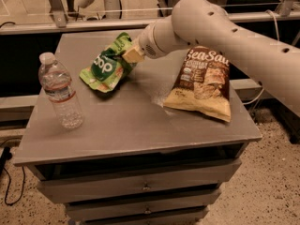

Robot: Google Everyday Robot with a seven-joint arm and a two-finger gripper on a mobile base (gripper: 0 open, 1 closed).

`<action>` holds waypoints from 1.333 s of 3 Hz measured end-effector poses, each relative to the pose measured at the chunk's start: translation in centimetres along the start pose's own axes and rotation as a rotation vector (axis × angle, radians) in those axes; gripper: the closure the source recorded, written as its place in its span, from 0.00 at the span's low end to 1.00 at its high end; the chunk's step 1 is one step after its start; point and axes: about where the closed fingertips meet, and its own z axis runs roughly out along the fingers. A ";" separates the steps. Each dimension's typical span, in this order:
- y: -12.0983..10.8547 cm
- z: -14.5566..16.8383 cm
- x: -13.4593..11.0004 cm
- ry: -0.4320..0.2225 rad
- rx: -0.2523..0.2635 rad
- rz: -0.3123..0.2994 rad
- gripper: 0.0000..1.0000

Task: Move green rice chip bag near water bottle

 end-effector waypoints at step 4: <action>4.4 -1.1 1.6 -0.019 -0.115 -0.016 0.59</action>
Offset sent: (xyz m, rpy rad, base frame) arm -0.0408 -0.0054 -0.0099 0.0085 0.0216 0.0969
